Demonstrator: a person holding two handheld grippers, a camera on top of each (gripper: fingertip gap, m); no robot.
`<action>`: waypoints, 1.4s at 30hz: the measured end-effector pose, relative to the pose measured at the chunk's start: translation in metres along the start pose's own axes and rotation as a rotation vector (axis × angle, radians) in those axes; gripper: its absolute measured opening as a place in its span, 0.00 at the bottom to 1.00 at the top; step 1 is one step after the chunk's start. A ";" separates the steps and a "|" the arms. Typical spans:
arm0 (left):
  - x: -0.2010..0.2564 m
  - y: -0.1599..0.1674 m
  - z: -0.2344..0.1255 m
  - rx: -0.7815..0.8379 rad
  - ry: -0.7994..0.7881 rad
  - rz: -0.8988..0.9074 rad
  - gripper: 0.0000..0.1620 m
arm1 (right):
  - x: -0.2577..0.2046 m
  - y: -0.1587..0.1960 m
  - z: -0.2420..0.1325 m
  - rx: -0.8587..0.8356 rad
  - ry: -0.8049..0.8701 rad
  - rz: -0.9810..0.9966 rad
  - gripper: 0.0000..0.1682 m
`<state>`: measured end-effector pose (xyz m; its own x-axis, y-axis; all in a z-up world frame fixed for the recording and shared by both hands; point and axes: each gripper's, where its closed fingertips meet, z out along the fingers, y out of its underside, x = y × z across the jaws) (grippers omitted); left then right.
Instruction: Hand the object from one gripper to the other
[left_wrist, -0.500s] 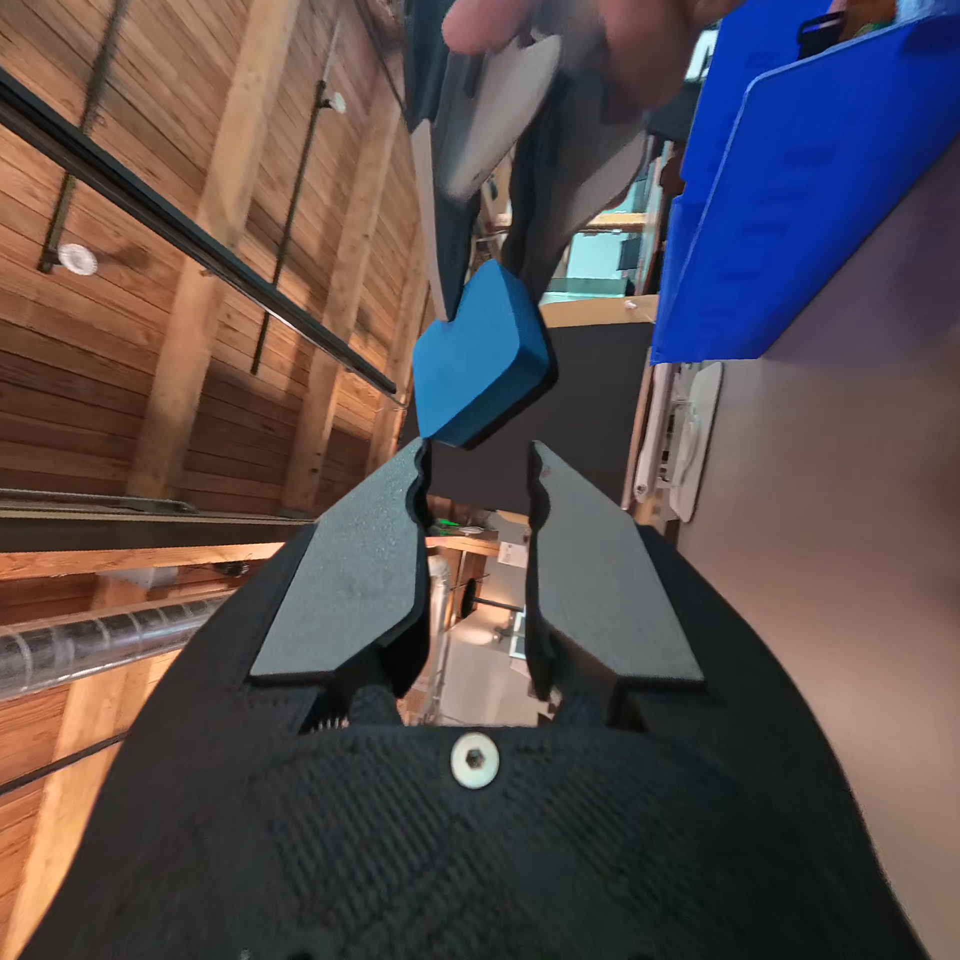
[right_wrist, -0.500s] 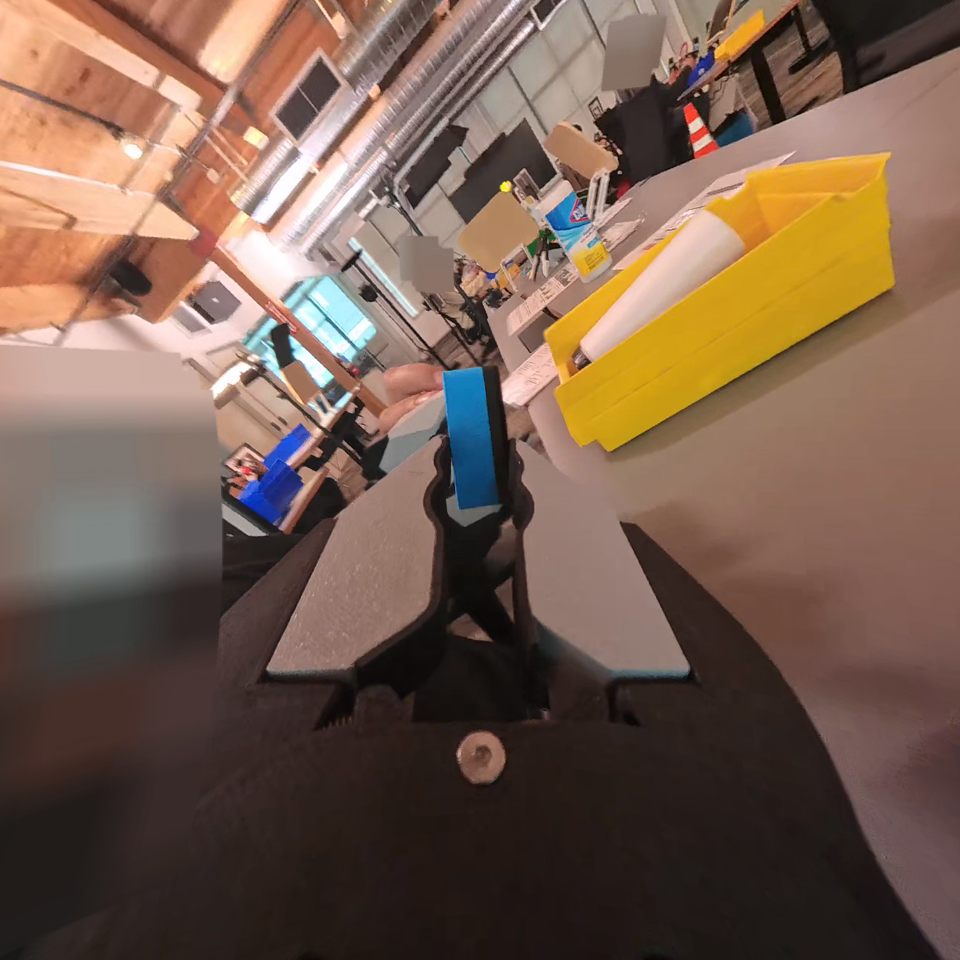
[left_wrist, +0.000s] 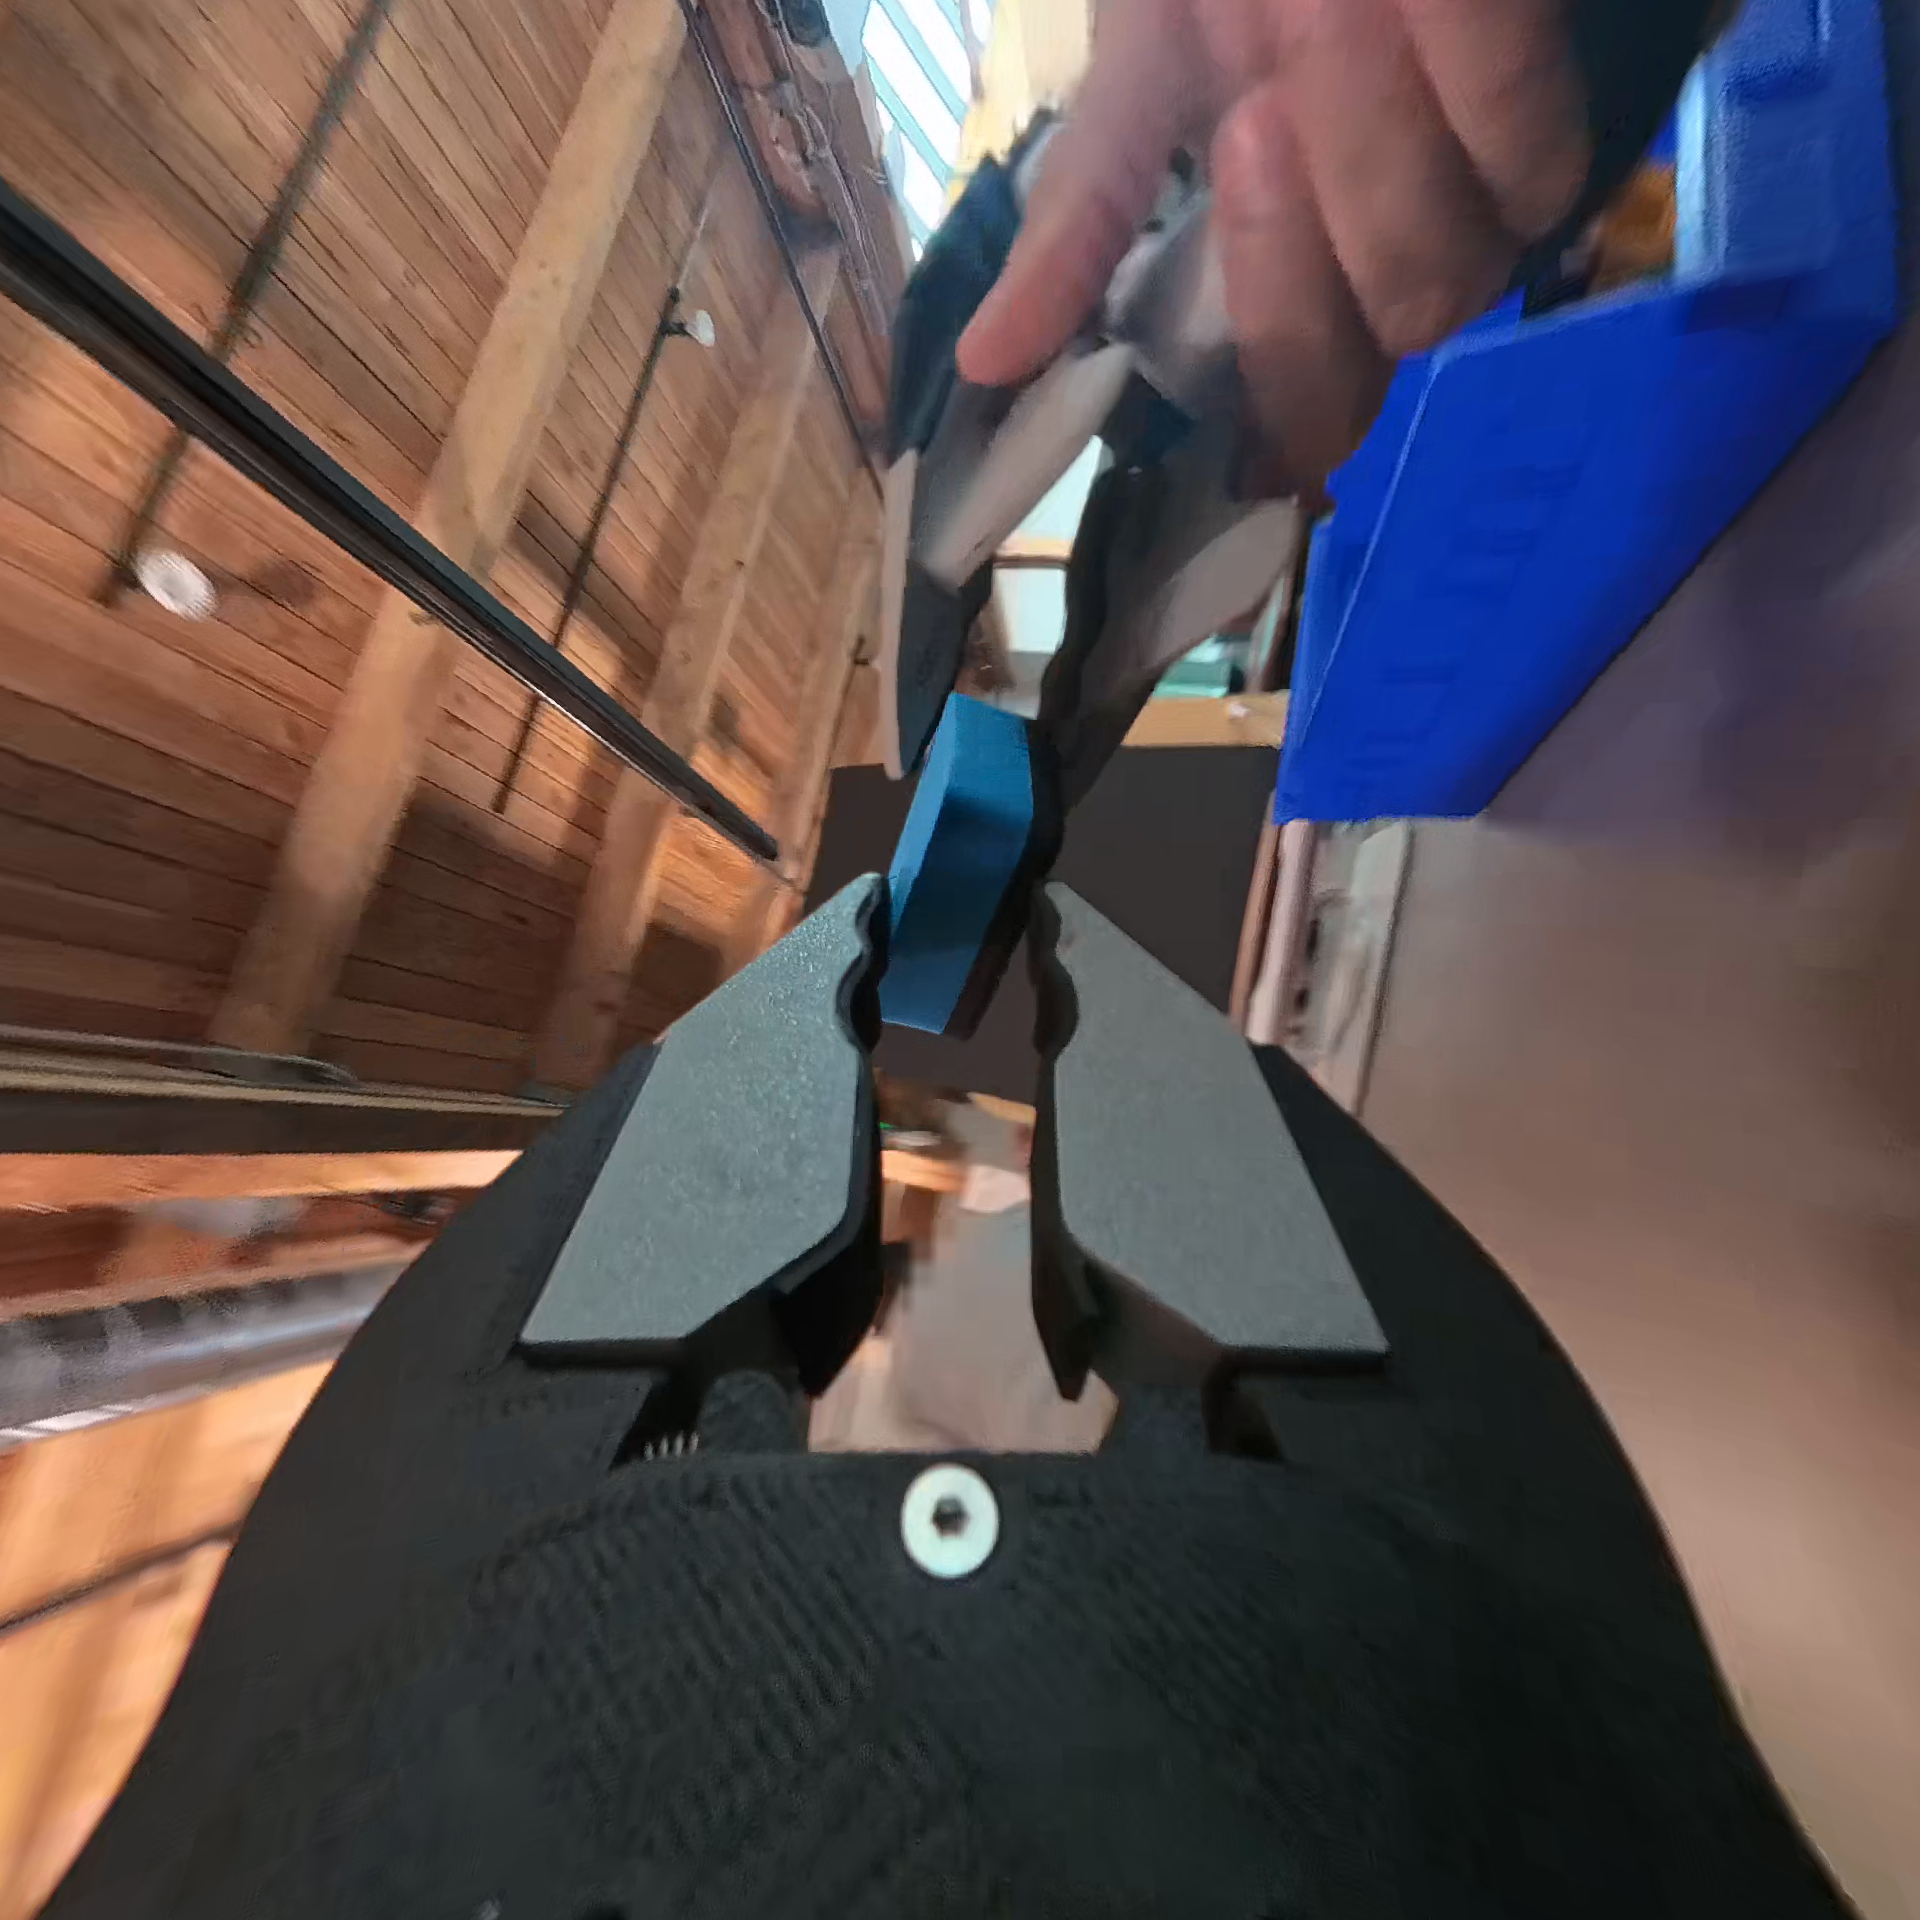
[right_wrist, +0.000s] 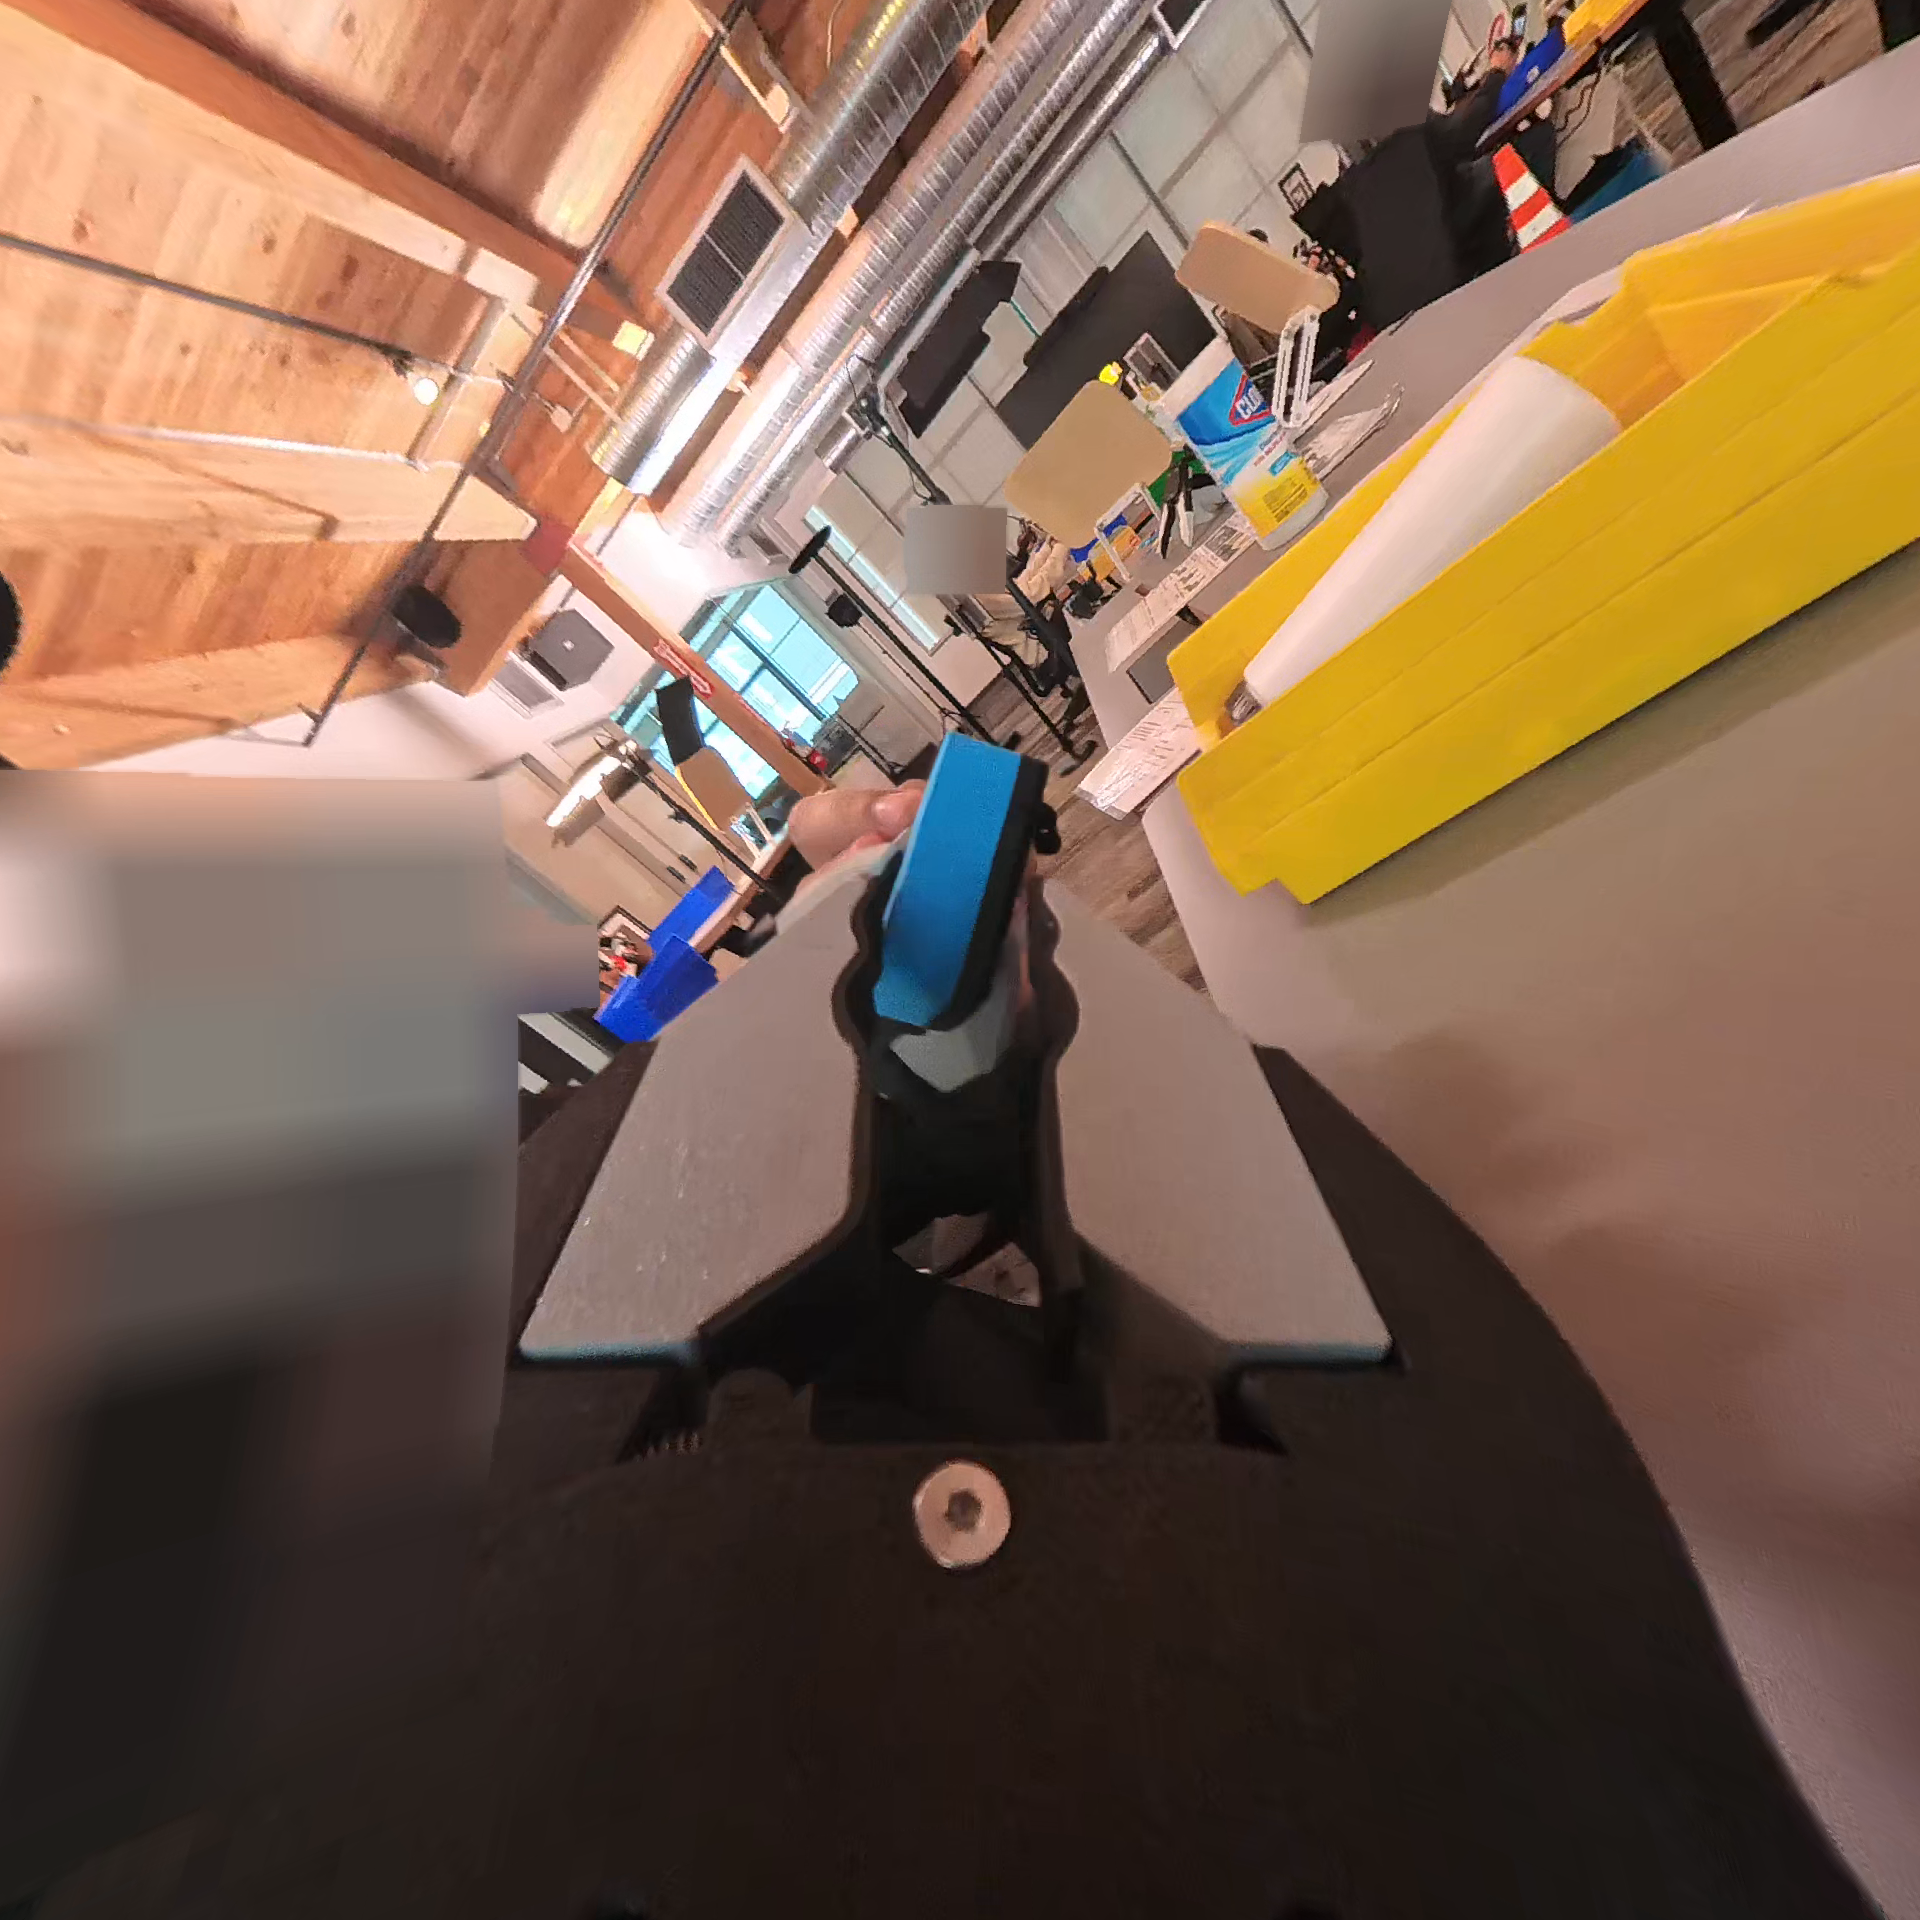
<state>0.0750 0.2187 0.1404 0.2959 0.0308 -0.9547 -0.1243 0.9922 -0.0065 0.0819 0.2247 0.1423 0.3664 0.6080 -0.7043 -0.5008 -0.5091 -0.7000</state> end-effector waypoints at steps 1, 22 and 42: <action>-0.005 -0.001 -0.001 0.009 0.015 -0.088 0.14 | -0.002 -0.001 -0.002 -0.001 0.004 -0.027 0.20; -0.038 -0.045 -0.015 0.484 0.633 -1.660 0.14 | -0.055 0.020 -0.002 -0.100 0.177 -0.972 0.14; -0.005 0.009 0.005 -0.020 -0.047 -0.087 0.24 | 0.007 -0.006 -0.006 0.000 0.069 0.082 0.12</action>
<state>0.0773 0.2279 0.1469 0.3502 -0.0492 -0.9354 -0.1148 0.9888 -0.0950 0.0920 0.2285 0.1406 0.3771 0.5210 -0.7658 -0.5313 -0.5556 -0.6396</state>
